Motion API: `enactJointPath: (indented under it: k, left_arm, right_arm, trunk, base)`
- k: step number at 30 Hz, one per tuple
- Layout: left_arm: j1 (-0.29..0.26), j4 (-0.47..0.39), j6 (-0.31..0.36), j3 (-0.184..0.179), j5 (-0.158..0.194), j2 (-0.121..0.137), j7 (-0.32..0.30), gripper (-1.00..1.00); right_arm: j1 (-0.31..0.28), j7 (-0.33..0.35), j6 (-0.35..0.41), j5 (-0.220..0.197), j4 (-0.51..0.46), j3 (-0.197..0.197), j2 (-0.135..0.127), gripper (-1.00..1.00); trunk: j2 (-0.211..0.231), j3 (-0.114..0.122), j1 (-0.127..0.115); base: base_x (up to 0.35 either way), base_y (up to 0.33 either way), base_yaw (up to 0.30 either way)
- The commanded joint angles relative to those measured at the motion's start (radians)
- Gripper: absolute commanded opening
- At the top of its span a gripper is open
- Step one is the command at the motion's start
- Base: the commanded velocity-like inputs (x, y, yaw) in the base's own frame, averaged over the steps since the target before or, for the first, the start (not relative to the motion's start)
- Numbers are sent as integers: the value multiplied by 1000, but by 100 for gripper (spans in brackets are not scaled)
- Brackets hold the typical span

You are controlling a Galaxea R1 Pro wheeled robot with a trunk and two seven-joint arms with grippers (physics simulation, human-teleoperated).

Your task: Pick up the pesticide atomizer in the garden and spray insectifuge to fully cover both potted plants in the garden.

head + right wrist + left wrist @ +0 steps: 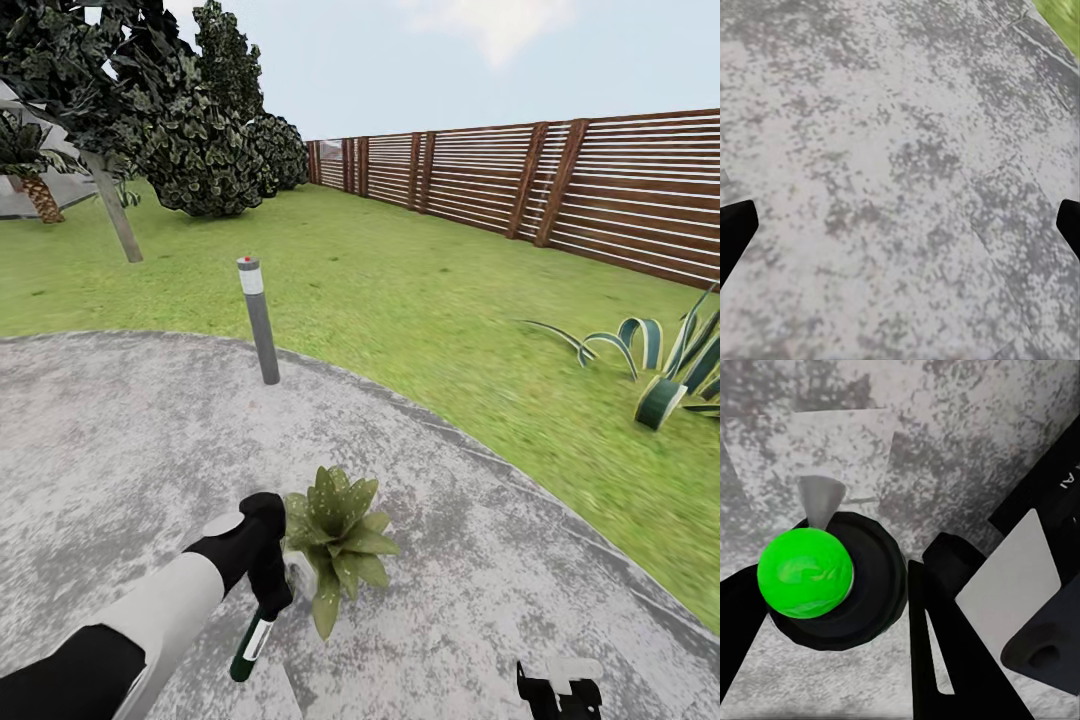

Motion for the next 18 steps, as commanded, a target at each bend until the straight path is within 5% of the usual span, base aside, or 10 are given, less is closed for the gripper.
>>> enactJointPath:
  k: [1, 5, 7, 11, 13, 18]
  left_arm:
    - [10, -2, 9, 10, -6, 0, 7, -100]
    - [31, 9, 9, 168, -2, -8, 144, -100]
    - [33, 11, 10, 193, 0, -10, 160, -100]
    - [88, -1, 10, 204, -4, -18, 175, -100]
    - [99, -2, 10, 205, -9, -50, 199, -100]
    - [109, 4, 14, 205, -5, -81, 276, -100]
  right_arm:
    - [-1, -3, -3, 10, 2, -8, 0, 100]
    - [-1, -3, -3, 11, 3, -7, 1, 100]
    - [-1, -3, -3, 12, 3, -7, 2, 100]
    - [-1, -3, -3, 12, 4, -6, 3, 100]
    - [-1, -3, -3, 12, 4, -6, 3, 100]
    - [-1, -3, -3, 12, 5, -6, 3, 100]
  trunk:
    - [0, -1, 0]
    - [0, -1, 0]
    - [0, -1, 0]
    - [0, -1, 0]
    - [0, -1, 0]
    - [0, -1, 0]
  base:
    - [-1, 0, 0]
    - [0, 0, 0]
    - [0, 0, 0]
    - [0, 0, 0]
    - [0, 0, 0]
    - [0, 0, 0]
